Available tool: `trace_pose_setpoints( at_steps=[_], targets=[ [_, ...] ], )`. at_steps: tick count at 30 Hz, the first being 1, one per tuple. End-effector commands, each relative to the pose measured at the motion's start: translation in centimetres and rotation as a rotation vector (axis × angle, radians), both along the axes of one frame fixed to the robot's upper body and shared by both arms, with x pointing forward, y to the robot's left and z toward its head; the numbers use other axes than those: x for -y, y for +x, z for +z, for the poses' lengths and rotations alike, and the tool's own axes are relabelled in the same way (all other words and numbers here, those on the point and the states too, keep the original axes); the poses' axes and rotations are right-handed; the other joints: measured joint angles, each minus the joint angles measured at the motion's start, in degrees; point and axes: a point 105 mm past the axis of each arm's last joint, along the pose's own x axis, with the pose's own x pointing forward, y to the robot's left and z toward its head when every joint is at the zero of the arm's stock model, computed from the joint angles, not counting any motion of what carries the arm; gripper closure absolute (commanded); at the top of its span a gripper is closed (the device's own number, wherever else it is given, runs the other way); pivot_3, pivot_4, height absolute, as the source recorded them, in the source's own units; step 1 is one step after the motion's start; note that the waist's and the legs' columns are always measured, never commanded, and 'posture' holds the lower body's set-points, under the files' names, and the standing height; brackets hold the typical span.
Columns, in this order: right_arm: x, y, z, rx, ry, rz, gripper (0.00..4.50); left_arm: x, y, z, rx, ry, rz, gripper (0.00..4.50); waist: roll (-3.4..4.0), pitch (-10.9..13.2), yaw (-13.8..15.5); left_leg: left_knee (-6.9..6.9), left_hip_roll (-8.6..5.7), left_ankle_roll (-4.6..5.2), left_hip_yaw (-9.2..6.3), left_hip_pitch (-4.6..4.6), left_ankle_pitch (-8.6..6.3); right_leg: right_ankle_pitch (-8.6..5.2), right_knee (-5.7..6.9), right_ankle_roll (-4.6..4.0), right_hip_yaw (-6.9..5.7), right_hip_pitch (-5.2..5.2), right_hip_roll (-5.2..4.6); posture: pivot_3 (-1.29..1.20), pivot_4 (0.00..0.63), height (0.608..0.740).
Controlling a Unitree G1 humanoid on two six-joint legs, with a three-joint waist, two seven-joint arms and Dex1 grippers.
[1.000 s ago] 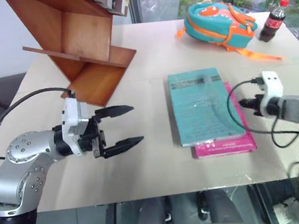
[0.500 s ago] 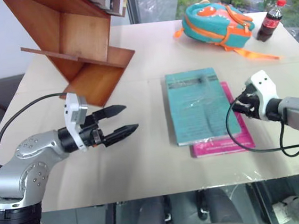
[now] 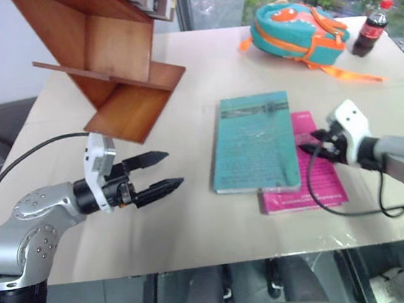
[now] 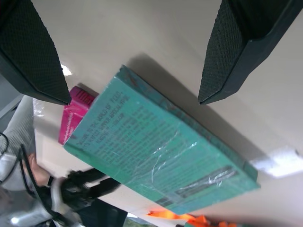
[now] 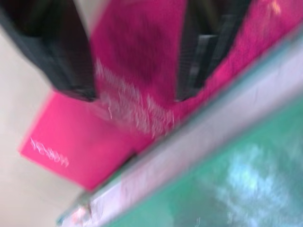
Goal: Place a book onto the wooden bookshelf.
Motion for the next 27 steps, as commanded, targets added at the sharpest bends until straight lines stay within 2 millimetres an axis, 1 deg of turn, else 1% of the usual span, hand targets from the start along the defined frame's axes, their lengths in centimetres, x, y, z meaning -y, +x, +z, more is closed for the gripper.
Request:
trace_pose_setpoints(
  at_steps=[1, 3, 4, 6, 8, 10, 12, 16, 19, 21, 27],
  targets=[
    [-0.3, -1.9, 3.0, 0.115, -0.013, 0.084, 0.06, 0.0, 0.3, 0.6, -0.028, -0.01, -0.004, 0.0, -0.02, 0.0, -0.09, 0.01, 0.02, 0.0, 0.01, 0.02, 0.0, -0.05, 0.0, 0.08, 0.0, 0.01, 0.02, 0.0, 0.15, 0.74],
    [-1.2, -4.2, 4.5, 0.151, 0.03, 0.156, 0.06, -0.1, 1.2, -0.1, -0.117, 0.007, 0.019, 0.0, -0.01, 0.0, -0.14, 0.01, 0.04, 0.0, 0.04, 0.1, 0.0, -0.07, 0.01, 0.14, 0.04, 0.06, 0.05, 0.0, 0.15, 0.74],
    [-1.9, -5.4, 5.2, 0.162, 0.058, 0.197, 0.06, 0.0, 1.7, -0.6, -0.187, 0.003, 0.033, 0.0, 0.01, 0.01, -0.02, 0.01, 0.05, -0.01, 0.03, 0.13, 0.0, -0.08, 0.06, 0.15, 0.05, 0.07, 0.05, 0.0, 0.15, 0.74],
    [-3.2, -7.3, 5.9, 0.168, 0.072, 0.271, 0.06, 0.0, 2.8, -1.3, -0.315, -0.012, 0.068, 0.0, 0.02, 0.0, 0.22, 0.01, 0.04, 0.0, -0.08, 0.12, 0.01, -0.08, 0.14, 0.15, 0.0, 0.08, 0.06, 0.0, 0.15, 0.74],
    [-4.4, -8.6, 6.5, 0.193, 0.089, 0.314, 0.06, 0.3, 3.9, -2.0, -0.457, -0.049, 0.095, 0.0, -0.08, -0.05, 0.13, 0.03, 0.05, 0.0, -0.17, 0.15, 0.01, -0.08, 0.14, 0.15, -0.02, 0.16, 0.08, 0.0, 0.15, 0.74],
    [-5.5, -9.5, 6.9, 0.22, 0.085, 0.346, 0.06, 0.9, 4.9, -2.7, -0.557, -0.07, 0.111, 0.0, -0.25, -0.1, 0.06, 0.1, 0.04, 0.01, -0.18, 0.18, 0.01, -0.08, 0.15, 0.16, -0.05, 0.23, 0.07, 0.0, 0.15, 0.74],
    [-6.1, -9.8, 7.3, 0.246, 0.094, 0.348, 0.06, 1.5, 5.9, -2.9, -0.646, -0.122, 0.113, 0.0, -0.32, -0.1, 0.01, 0.12, 0.0, 0.03, -0.16, 0.16, 0.0, -0.07, 0.14, 0.17, -0.02, 0.22, 0.03, 0.0, 0.15, 0.74],
    [-6.6, -10.1, 7.9, 0.275, 0.098, 0.332, 0.06, 3.2, 7.7, -3.7, -0.782, -0.193, 0.111, 0.0, -0.53, -0.08, 0.12, 0.16, -0.02, 0.04, -0.18, 0.13, 0.0, -0.06, 0.15, 0.14, -0.04, 0.22, 0.02, 0.0, 0.15, 0.74],
    [-6.9, -10.5, 8.3, 0.288, 0.106, 0.332, 0.06, 4.4, 9.0, -4.1, -0.847, -0.255, 0.106, 0.0, -0.54, -0.08, 0.04, 0.16, -0.03, 0.04, -0.17, 0.11, 0.01, -0.02, 0.14, 0.07, -0.06, 0.22, 0.03, 0.0, 0.15, 0.74],
    [-7.1, -10.7, 8.6, 0.303, 0.113, 0.328, 0.06, 5.5, 9.8, -4.8, -0.884, -0.277, 0.106, 0.0, -0.57, -0.09, 0.19, 0.16, -0.04, 0.04, -0.15, 0.11, 0.01, -0.02, 0.13, 0.06, -0.06, 0.21, 0.02, 0.0, 0.15, 0.74],
    [-7.3, -10.7, 8.8, 0.307, 0.112, 0.309, 0.06, 9.2, 10.8, -4.9, -0.935, -0.369, -0.002, 0.0, -0.67, -0.17, 0.24, 0.17, -0.07, 0.05, -0.18, 0.1, 0.0, 0.0, 0.11, 0.04, -0.1, 0.23, -0.05, 0.0, 0.15, 0.74]
  ],
)
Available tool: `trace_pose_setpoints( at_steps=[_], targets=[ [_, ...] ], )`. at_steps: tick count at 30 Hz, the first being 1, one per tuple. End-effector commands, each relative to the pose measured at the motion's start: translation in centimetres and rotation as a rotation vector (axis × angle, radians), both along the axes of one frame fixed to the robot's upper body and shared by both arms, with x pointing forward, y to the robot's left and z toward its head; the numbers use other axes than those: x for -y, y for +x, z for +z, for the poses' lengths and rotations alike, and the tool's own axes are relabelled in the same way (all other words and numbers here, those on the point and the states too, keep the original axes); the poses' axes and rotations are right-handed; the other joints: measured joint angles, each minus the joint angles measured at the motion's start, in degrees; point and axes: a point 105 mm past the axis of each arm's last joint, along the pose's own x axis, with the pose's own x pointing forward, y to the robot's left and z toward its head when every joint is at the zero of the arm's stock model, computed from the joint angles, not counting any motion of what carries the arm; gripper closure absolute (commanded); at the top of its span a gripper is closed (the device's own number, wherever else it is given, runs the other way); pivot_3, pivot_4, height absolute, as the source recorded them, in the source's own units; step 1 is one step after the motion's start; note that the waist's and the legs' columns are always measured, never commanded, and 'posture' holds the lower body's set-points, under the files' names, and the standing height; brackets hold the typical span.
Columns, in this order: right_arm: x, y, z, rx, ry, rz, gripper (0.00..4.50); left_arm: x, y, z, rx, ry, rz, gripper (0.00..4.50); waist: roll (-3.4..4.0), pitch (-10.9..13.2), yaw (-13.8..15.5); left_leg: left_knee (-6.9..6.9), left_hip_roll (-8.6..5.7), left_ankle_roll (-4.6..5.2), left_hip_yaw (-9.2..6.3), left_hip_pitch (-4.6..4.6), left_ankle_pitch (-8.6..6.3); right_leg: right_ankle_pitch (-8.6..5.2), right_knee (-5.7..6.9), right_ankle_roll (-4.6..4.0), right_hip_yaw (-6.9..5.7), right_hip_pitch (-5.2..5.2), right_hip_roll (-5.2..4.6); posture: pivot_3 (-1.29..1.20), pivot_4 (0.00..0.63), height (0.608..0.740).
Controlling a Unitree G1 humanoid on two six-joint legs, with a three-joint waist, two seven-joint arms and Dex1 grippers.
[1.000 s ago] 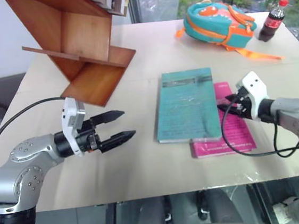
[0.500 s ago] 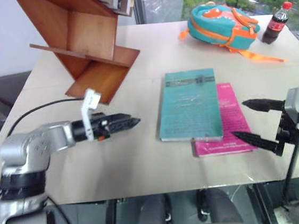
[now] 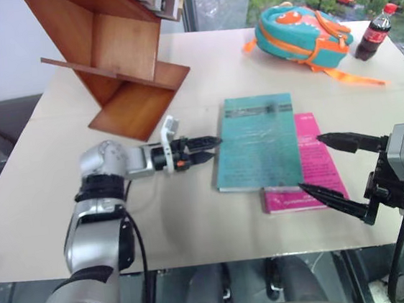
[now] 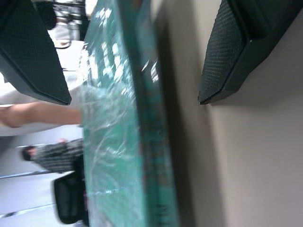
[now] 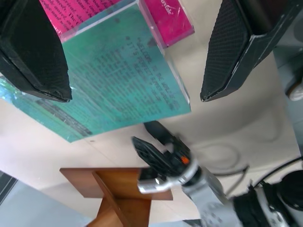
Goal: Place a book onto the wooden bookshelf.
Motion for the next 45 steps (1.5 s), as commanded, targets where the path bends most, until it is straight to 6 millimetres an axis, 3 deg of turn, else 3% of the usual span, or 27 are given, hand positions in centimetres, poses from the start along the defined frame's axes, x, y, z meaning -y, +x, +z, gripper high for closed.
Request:
trace_pose_setpoints(
  at_steps=[1, 6, 9, 10, 16, 19, 23, 27, 30, 33, 36, 38, 40, 42, 45],
  targets=[
    [-0.3, -0.4, 0.9, 0.049, 0.005, -0.001, 0.06, 1.6, 0.5, -0.2, 0.004, -0.028, -0.03, 0.0, -0.02, -0.01, -0.02, 0.0, 0.0, 0.0, 0.0, 0.0, 0.0, 0.0, 0.0, 0.0, 0.0, 0.0, -0.01, 0.0, 0.15, 0.74],
    [-0.3, -0.4, 1.2, 0.058, 0.01, -0.016, 0.06, 4.3, 0.5, 0.3, 0.044, -0.061, -0.126, 0.0, -0.04, -0.02, 0.01, 0.01, -0.01, 0.02, -0.01, -0.03, -0.01, 0.06, 0.0, -0.1, 0.01, -0.01, -0.04, 0.0, 0.15, 0.74],
    [-0.2, -0.4, 1.3, 0.059, 0.012, -0.026, 0.0, 4.8, 0.4, 0.3, 0.048, -0.077, -0.157, 0.76, -0.06, -0.02, 0.0, 0.01, -0.01, 0.05, -0.01, -0.05, -0.02, 0.06, -0.01, -0.1, 0.0, -0.02, -0.04, 0.0, 0.15, 0.74],
    [-0.3, -0.4, 1.3, 0.058, 0.013, -0.026, 0.0, 4.8, 0.4, 0.5, 0.044, -0.095, -0.16, 1.42, -0.06, -0.01, -0.05, 0.01, -0.01, 0.05, -0.01, -0.05, -0.03, 0.06, -0.01, -0.1, 0.0, -0.02, -0.04, 0.0, 0.15, 0.74],
    [-0.3, -0.6, 1.2, 0.054, 0.023, -0.029, 0.0, 3.4, 0.5, 2.9, 0.059, -0.183, -0.163, 3.99, -0.08, 0.0, -0.16, 0.02, 0.01, 0.1, -0.03, -0.09, -0.05, 0.06, -0.02, -0.1, 0.04, -0.04, -0.04, 0.0, 0.15, 0.74],
    [-0.3, -0.6, 1.3, 0.062, 0.035, -0.033, 0.0, 2.1, 0.3, 5.2, 0.115, -0.22, -0.173, 3.99, -0.1, 0.02, -0.24, 0.02, 0.01, 0.12, -0.04, -0.1, -0.06, 0.06, -0.04, -0.1, 0.11, -0.05, -0.04, 0.0, 0.15, 0.74],
    [-0.4, -0.6, 1.8, 0.087, 0.083, -0.033, 0.0, 0.2, -1.5, 10.3, 0.361, -0.216, -0.21, 3.99, -0.18, 0.06, -0.3, 0.02, 0.05, 0.11, -0.06, -0.17, -0.06, 0.06, -0.03, -0.11, 0.23, -0.12, -0.06, 0.0, 0.15, 0.74],
    [-0.4, -0.2, 1.8, 0.095, 0.119, -0.025, 0.0, 0.1, -3.8, 14.1, 1.015, -0.022, -0.134, 3.99, -0.13, 0.03, -0.1, 0.01, 0.01, 0.1, -0.14, -0.1, -0.07, 0.07, -0.1, -0.11, 0.18, 0.0, -0.37, 0.0, 0.15, 0.74],
    [-0.4, 0.3, 1.9, 0.104, 0.142, -0.011, 0.0, 0.0, -6.2, 15.9, 1.501, 0.194, -0.19, 3.99, -0.14, 0.05, -0.09, 0.02, 0.0, 0.09, -0.17, -0.1, -0.06, 0.08, -0.17, -0.14, 0.11, 0.05, -0.39, 0.0, 0.15, 0.74],
    [-0.4, 0.7, 2.5, 0.125, 0.176, 0.009, 0.0, -1.7, -6.4, 17.7, 1.878, 0.413, -0.242, 3.99, -0.09, 0.02, -0.13, 0.04, 0.0, 0.04, -0.13, -0.06, -0.04, 0.09, -0.17, -0.16, 0.07, 0.07, -0.25, 0.0, 0.15, 0.74],
    [-0.4, 0.9, 2.8, 0.131, 0.195, 0.026, 0.0, -3.5, -6.0, 20.5, 2.149, 0.581, -0.218, 3.99, -0.07, 0.01, 0.02, 0.04, 0.0, 0.05, -0.06, -0.02, -0.04, -0.02, -0.11, -0.35, 0.06, 0.05, -0.12, 0.0, 0.15, 0.74],
    [-0.5, 0.9, 2.6, 0.123, 0.197, 0.04, 0.0, -4.9, -5.6, 22.2, 2.276, 0.702, -0.221, 3.99, -0.08, 0.0, 0.05, 0.04, -0.01, 0.08, -0.06, -0.02, -0.05, -0.02, -0.1, -0.35, 0.07, 0.06, -0.13, 0.0, 0.15, 0.74],
    [-0.7, 1.1, 2.4, 0.118, 0.201, 0.056, 0.0, -7.1, -4.5, 23.3, 2.347, 0.939, -0.246, 3.99, -0.09, 0.0, -0.07, 0.05, -0.02, 0.11, -0.04, -0.03, -0.06, 0.04, -0.1, -0.24, 0.03, 0.06, -0.09, 0.0, 0.15, 0.74],
    [-0.9, 1.2, 2.5, 0.121, 0.21, 0.072, 0.0, -9.5, -3.3, 23.9, 2.336, 1.155, -0.273, 3.99, -0.08, 0.01, -0.25, 0.06, -0.03, 0.13, 0.03, -0.02, -0.07, 0.1, -0.09, -0.15, -0.05, 0.04, -0.02, 0.0, 0.15, 0.74],
    [-1.1, 1.5, 2.5, 0.126, 0.215, 0.084, 0.0, -11.9, -1.9, 24.1, 2.279, 1.34, -0.285, 3.99, -0.1, 0.01, -0.2, 0.04, -0.01, 0.17, 0.12, -0.03, -0.09, 0.08, -0.11, -0.12, 0.0, 0.0, 0.07, 0.0, 0.15, 0.74]
  ],
)
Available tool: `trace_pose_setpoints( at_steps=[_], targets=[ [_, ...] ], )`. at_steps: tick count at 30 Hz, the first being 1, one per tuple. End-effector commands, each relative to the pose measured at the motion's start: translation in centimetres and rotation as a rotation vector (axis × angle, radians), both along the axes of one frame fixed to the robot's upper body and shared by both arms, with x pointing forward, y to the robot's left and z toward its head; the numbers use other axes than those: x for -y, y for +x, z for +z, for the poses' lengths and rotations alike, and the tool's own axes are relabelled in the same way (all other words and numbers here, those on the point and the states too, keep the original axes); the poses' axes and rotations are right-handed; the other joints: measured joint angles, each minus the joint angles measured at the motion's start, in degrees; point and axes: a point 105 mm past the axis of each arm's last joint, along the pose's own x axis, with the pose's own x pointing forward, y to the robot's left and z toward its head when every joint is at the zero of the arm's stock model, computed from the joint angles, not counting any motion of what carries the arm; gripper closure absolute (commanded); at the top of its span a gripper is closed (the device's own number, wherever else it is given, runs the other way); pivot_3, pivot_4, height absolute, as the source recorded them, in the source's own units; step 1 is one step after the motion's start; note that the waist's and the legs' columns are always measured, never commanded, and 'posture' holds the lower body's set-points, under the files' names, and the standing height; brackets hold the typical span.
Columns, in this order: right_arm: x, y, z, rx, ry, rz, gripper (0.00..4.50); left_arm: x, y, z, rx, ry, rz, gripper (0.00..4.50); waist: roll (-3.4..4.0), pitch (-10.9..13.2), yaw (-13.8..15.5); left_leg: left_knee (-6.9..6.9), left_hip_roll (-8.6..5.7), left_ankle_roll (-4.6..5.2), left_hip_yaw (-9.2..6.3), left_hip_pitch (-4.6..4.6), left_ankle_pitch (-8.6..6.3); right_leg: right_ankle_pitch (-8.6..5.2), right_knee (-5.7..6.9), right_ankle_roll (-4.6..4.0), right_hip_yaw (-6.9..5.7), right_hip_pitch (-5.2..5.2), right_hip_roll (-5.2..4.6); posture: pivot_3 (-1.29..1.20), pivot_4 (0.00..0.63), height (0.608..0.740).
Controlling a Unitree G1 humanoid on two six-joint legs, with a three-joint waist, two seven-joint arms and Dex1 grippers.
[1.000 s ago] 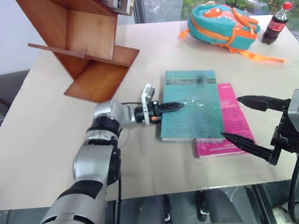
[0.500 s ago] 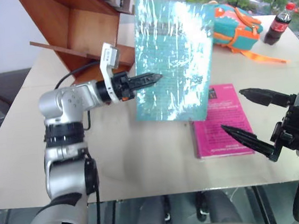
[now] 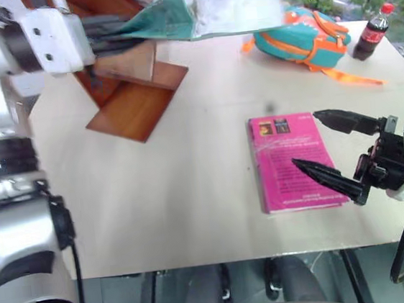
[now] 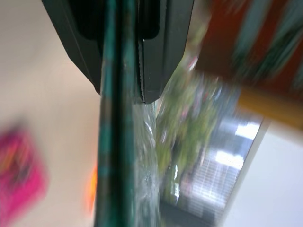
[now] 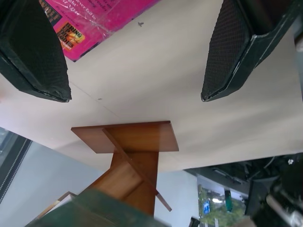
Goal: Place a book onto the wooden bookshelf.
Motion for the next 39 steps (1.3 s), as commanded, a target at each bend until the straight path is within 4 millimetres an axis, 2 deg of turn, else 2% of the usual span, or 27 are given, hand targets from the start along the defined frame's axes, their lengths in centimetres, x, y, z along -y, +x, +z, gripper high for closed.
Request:
trace_pose_setpoints(
  at_steps=[1, 4, 6, 12, 13, 14, 17, 19, 22, 26, 28, 30, 33, 35, 38, 39],
  targets=[
    [-0.3, 0.0, 0.6, 0.045, 0.01, 0.022, 0.0, -2.9, 1.3, 0.3, 0.047, 0.084, 0.162, 3.99, -0.03, 0.01, 0.1, 0.0, 0.01, 0.02, 0.0, 0.0, -0.01, -0.01, 0.0, 0.01, -0.01, 0.0, 0.0, 0.0, 0.15, 0.74],
    [-0.5, 0.1, 0.5, 0.048, 0.014, 0.028, 0.0, -5.8, 2.3, -0.2, -0.007, 0.115, 0.317, 3.99, -0.05, 0.03, 0.11, 0.01, 0.01, 0.14, 0.01, -0.1, -0.09, -0.03, -0.08, 0.06, -0.05, -0.01, 0.01, 0.0, 0.15, 0.74],
    [-0.6, 0.1, 0.5, 0.051, 0.017, 0.029, 0.0, -7.0, 3.0, -0.8, -0.03, 0.143, 0.405, 3.99, -0.16, 0.06, 0.12, 0.01, 0.01, 0.23, 0.03, -0.13, -0.14, -0.1, -0.11, 0.17, -0.05, -0.02, 0.0, 0.0, 0.15, 0.74],
    [-1.5, 0.1, 0.9, 0.081, 0.029, 0.062, 0.0, -8.2, 4.8, -2.6, -0.054, 0.182, 0.522, 3.99, -0.27, 0.03, -0.03, 0.02, -0.07, 0.48, 0.17, -0.18, -0.3, -0.11, -0.22, 0.23, 0.04, -0.02, -0.14, 0.0, 0.15, 0.74],
    [-1.6, 0.0, 1.0, 0.09, 0.028, 0.07, 0.0, -8.4, 4.9, -2.7, -0.061, 0.174, 0.534, 3.38, -0.27, 0.03, -0.03, 0.02, -0.07, 0.49, 0.18, -0.18, -0.3, -0.11, -0.23, 0.24, 0.05, -0.02, -0.14, 0.0, 0.15, 0.74],
    [-1.7, 0.0, 1.2, 0.1, 0.028, 0.076, 0.0, -8.8, 4.9, -2.8, -0.062, 0.177, 0.552, 3.22, -0.27, 0.03, -0.01, 0.03, -0.09, 0.49, 0.21, -0.16, -0.3, -0.12, -0.22, 0.25, 0.06, -0.02, -0.15, 0.0, 0.15, 0.74],
    [-2.0, -0.1, 1.8, 0.124, 0.049, 0.087, 0.0, -9.5, 4.4, -2.5, -0.063, 0.151, 0.561, 1.86, -0.27, 0.03, -0.04, 0.03, -0.09, 0.49, 0.22, -0.09, -0.3, -0.22, -0.12, 0.42, 0.07, -0.02, -0.19, 0.0, 0.15, 0.74],
    [-2.1, -0.1, 2.1, 0.149, 0.055, 0.086, 0.0, -10.0, 3.5, -2.4, -0.078, 0.108, 0.533, 1.26, -0.26, 0.03, -0.43, 0.03, -0.09, 0.49, 0.27, -0.06, -0.3, -0.23, -0.09, 0.42, 0.11, -0.04, -0.2, 0.0, 0.15, 0.74],
    [-2.2, 0.1, 2.3, 0.185, 0.054, 0.076, 0.0, -10.7, 1.8, -2.2, -0.097, 0.034, 0.474, 1.26, -0.25, 0.02, -1.0, 0.02, -0.06, 0.49, 0.47, -0.06, -0.31, -0.21, 0.05, 0.4, 0.24, -0.22, -0.23, 0.0, 0.15, 0.74],
    [-2.4, 0.7, 3.1, 0.226, 0.089, 0.09, 0.0, -12.0, -0.6, -1.2, -0.125, -0.151, 0.392, 1.26, -0.28, 0.03, -1.51, 0.04, -0.04, 0.47, 0.61, -0.09, -0.3, -0.18, 0.2, 0.34, 0.31, -0.36, -0.25, 0.0, 0.15, 0.74],
    [-2.6, 1.2, 3.2, 0.234, 0.095, 0.106, 0.0, -12.7, -1.9, -1.9, -0.179, -0.218, 0.351, 1.26, -0.28, 0.03, -1.68, 0.12, -0.03, 0.48, 0.62, -0.12, -0.3, -0.18, 0.19, 0.35, 0.32, -0.35, -0.24, 0.0, 0.15, 0.74],
    [-2.8, 1.6, 3.2, 0.236, 0.099, 0.117, 0.0, -12.6, -2.9, -2.2, -0.248, -0.335, 0.273, 1.26, -0.26, 0.02, -1.84, 0.12, -0.04, 0.48, 0.7, -0.06, -0.3, -0.17, 0.2, 0.34, 0.44, -0.36, -0.26, 0.0, 0.15, 0.74],
    [-2.9, 1.8, 3.4, 0.241, 0.108, 0.131, 0.0, -11.6, -4.8, -3.0, -0.438, -0.509, 0.176, 1.26, -0.26, 0.03, -1.75, 0.16, 0.01, 0.48, 0.63, -0.1, -0.3, -0.14, 0.24, 0.28, 0.39, -0.36, -0.25, 0.0, 0.15, 0.74],
    [-2.8, 1.9, 3.5, 0.239, 0.105, 0.139, 0.0, -10.5, -6.4, -4.5, -0.638, -0.615, 0.135, 1.26, -0.25, 0.03, -1.82, 0.15, 0.0, 0.47, 0.61, -0.07, -0.3, -0.13, 0.26, 0.27, 0.42, -0.35, -0.28, 0.0, 0.15, 0.74],
    [-2.7, 2.1, 3.4, 0.233, 0.095, 0.142, 0.0, -8.8, -8.0, -6.8, -0.821, -0.697, 0.094, 2.0, -0.25, 0.03, -1.65, 0.14, 0.01, 0.46, 0.59, -0.08, -0.31, -0.14, 0.18, 0.28, 0.39, -0.33, -0.28, 0.0, 0.15, 0.74],
    [-2.6, 2.1, 3.4, 0.233, 0.094, 0.141, 0.0, -7.7, -8.3, -7.4, -0.86, -0.728, 0.06, 2.47, -0.25, 0.03, -1.4, 0.15, 0.0, 0.45, 0.55, -0.06, -0.31, -0.14, 0.2, 0.28, 0.37, -0.3, -0.3, 0.0, 0.15, 0.74]
  ],
)
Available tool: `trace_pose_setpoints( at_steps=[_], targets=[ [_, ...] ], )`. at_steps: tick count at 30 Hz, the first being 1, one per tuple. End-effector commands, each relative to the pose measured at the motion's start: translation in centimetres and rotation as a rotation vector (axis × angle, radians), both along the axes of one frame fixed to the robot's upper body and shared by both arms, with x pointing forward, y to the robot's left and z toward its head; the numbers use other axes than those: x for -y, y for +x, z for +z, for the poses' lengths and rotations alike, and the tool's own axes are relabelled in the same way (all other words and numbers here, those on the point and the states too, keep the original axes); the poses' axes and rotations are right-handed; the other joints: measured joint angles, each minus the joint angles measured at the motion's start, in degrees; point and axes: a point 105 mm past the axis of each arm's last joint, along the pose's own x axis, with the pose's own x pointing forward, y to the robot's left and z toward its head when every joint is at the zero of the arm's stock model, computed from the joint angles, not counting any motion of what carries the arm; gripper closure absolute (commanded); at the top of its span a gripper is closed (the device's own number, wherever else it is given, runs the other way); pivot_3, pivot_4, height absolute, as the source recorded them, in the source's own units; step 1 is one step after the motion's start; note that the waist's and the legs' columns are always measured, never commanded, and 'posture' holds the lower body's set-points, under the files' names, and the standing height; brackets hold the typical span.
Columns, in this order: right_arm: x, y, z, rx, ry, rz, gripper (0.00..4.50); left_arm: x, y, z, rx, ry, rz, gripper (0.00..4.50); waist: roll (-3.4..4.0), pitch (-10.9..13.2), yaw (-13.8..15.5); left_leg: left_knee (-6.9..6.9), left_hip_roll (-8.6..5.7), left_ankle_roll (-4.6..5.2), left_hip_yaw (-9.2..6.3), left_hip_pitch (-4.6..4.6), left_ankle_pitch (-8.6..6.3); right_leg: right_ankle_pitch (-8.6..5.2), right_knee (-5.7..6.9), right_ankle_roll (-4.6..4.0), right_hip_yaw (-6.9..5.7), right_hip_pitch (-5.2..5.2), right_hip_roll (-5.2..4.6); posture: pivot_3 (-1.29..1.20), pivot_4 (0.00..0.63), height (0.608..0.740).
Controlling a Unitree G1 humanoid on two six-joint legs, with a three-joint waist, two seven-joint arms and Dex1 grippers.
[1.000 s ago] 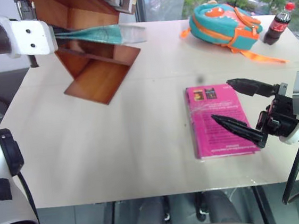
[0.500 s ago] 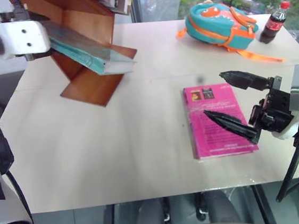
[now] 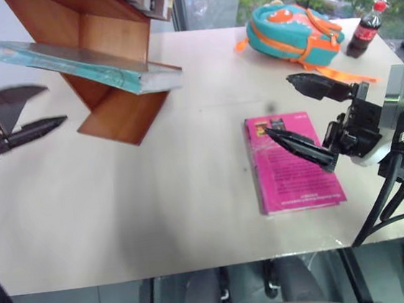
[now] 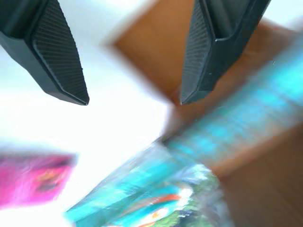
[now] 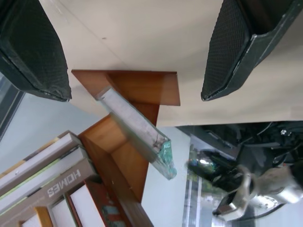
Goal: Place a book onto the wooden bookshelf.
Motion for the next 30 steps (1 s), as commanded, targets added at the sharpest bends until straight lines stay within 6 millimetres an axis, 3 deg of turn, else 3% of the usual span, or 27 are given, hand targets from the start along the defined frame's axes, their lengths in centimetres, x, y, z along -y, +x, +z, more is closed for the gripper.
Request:
trace_pose_setpoints(
  at_steps=[1, 4, 10, 13, 16, 18, 24, 30],
  targets=[
    [0.2, -0.4, 0.8, 0.043, 0.001, 0.006, 0.0, 4.0, -1.5, 0.7, -0.013, -0.158, -0.099, 2.94, 0.07, -0.03, 0.46, 0.0, 0.0, -0.02, -0.06, 0.01, 0.01, 0.0, -0.01, 0.0, -0.04, 0.03, 0.0, 0.0, 0.15, 0.74],
    [0.4, -0.5, 0.8, 0.044, -0.003, -0.007, 0.0, 9.0, -0.8, -2.4, -0.035, -0.263, -0.155, 4.4, 0.31, -0.13, 1.14, 0.0, -0.12, -0.05, -0.18, 0.28, 0.0, 0.01, -0.06, -0.04, -0.05, 0.38, -0.1, 0.0, 0.15, 0.74],
    [1.2, -1.2, 1.0, 0.057, -0.027, -0.069, 0.0, 18.0, 4.2, -3.7, 0.198, -0.501, -0.023, 4.46, 0.24, -0.19, 2.85, 0.05, -0.29, -0.13, -0.34, 0.6, 0.08, 0.09, -0.03, -0.04, -0.13, 0.92, -0.11, 0.0, 0.15, 0.74],
    [1.5, -1.6, 1.1, 0.058, -0.031, -0.097, 0.0, 19.9, 5.6, -3.7, 0.253, -0.586, 0.061, 4.46, 0.14, -0.25, 2.3, 0.03, -0.26, -0.12, -0.27, 0.88, 0.07, 0.09, -0.07, -0.04, -0.06, 1.13, -0.07, 0.0, 0.15, 0.74],
    [1.7, -1.8, 1.1, 0.058, -0.036, -0.121, 0.0, 19.9, 7.4, -3.1, 0.328, -0.645, 0.244, 4.46, 0.17, -0.27, 1.68, -0.07, -0.19, -0.12, -0.25, 0.99, 0.06, 0.08, -0.08, -0.04, 0.03, 1.13, -0.08, 0.0, 0.15, 0.74],
    [1.7, -1.9, 1.1, 0.059, -0.036, -0.131, 0.0, 18.6, 8.8, -2.7, 0.364, -0.716, 0.417, 4.46, 0.17, -0.27, 1.67, -0.08, -0.18, -0.11, -0.27, 1.0, 0.07, 0.08, -0.08, -0.04, 0.05, 1.13, -0.08, 0.0, 0.15, 0.74],
    [2.0, -1.9, 1.1, 0.057, -0.033, -0.144, 0.0, 13.7, 9.6, -2.5, 0.411, -0.804, 0.694, 4.46, 0.18, -0.27, 1.52, -0.08, -0.15, -0.09, -0.29, 0.97, 0.06, 0.08, -0.09, -0.04, 0.02, 1.12, -0.1, 0.0, 0.15, 0.74],
    [2.4, -0.7, -0.4, -0.016, -0.081, -0.187, 0.0, 18.2, 8.0, -3.6, 0.297, -0.718, 0.33, 4.46, 0.18, -0.27, 1.54, -0.08, 0.02, -0.11, -0.25, 1.02, 0.05, 0.08, -0.07, -0.05, -0.05, 1.1, -0.12, 0.0, 0.15, 0.74]
  ],
)
